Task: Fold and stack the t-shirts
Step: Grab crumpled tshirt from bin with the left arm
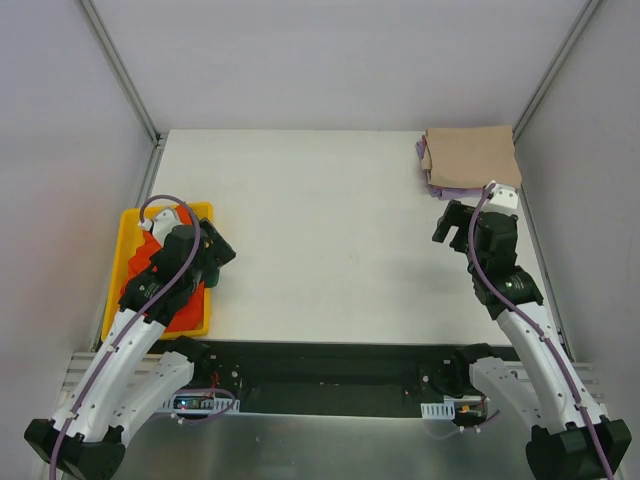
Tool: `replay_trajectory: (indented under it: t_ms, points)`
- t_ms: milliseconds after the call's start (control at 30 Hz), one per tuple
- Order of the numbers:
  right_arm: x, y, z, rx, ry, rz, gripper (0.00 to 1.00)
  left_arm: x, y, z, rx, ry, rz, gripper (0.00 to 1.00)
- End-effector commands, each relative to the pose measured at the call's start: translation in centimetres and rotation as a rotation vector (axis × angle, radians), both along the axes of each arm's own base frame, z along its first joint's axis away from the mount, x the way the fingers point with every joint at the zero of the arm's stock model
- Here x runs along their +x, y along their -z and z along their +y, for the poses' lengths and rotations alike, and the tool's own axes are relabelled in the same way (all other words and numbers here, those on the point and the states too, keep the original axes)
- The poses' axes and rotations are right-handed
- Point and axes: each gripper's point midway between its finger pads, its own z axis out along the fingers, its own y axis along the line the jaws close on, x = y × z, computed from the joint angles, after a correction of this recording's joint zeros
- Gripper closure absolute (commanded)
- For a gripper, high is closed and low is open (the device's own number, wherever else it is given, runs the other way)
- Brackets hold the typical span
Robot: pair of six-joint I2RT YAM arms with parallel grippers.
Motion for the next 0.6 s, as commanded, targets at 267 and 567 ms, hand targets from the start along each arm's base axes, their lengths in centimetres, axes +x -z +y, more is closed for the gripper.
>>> replay_trajectory:
  t_ms: [267, 567]
  points:
    - [0.3, -0.5, 0.9, 0.012, -0.053, -0.039, 0.04, 2.2, 1.1, 3.0, -0.034, -0.211, 0.110, 0.01]
    - [0.8, 0.5, 1.2, -0.006, -0.072, 0.020, 0.04, 4.1, 5.0, 8.7, -0.129, -0.469, 0.219, 0.01]
